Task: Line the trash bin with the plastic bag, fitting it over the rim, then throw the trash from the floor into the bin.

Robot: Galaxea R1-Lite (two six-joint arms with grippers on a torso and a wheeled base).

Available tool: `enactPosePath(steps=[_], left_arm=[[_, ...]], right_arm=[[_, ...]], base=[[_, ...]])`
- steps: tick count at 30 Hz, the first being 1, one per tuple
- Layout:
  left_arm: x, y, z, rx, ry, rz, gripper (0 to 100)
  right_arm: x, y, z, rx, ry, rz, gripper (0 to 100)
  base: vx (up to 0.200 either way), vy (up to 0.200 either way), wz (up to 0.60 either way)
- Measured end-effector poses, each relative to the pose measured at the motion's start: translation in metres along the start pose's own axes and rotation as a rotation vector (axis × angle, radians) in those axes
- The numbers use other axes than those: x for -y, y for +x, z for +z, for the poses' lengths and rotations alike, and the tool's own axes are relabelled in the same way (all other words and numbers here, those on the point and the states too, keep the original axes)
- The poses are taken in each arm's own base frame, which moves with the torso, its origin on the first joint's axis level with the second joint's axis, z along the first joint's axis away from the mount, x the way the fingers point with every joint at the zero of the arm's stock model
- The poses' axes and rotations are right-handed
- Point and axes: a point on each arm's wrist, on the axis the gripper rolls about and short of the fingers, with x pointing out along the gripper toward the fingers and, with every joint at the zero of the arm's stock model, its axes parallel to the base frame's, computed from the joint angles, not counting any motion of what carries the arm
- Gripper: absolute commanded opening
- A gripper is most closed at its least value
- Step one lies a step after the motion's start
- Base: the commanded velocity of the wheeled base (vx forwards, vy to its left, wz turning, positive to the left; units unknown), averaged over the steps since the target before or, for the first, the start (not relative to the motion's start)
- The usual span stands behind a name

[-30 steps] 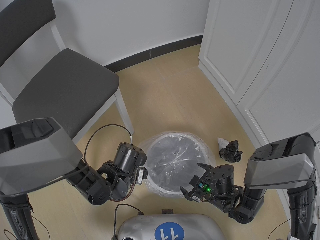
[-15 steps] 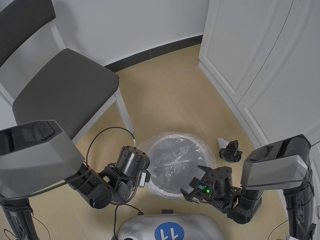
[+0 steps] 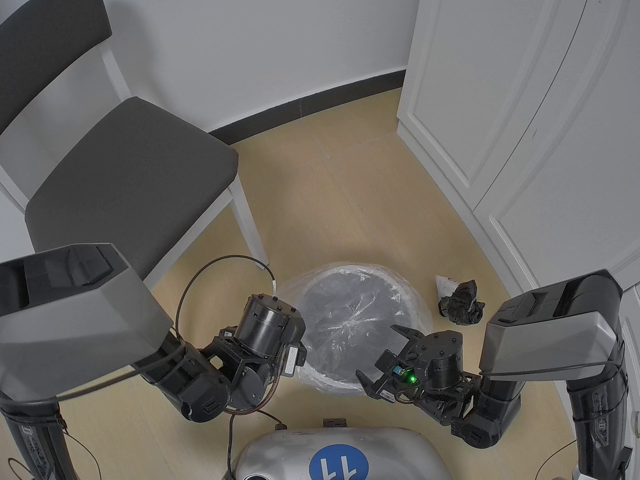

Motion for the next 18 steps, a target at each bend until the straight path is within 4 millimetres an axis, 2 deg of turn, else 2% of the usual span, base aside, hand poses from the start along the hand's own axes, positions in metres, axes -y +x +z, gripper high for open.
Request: enactPosePath(steps=[7, 18], left_arm=[[-0.001, -0.001, -0.001, 0.025, -0.014, -0.004, 100], [-0.002, 0.0, -0.002, 0.022, -0.014, -0.002, 100]], right_arm=[[0.001, 0.007, 0.001, 0.01, 0.011, -0.056, 100], [-0.01, 0.018, 0.003, 0.049, 0.02, -0.061, 100]], base=[[0.0, 0.0, 0.0], [0.0, 0.0, 0.0]])
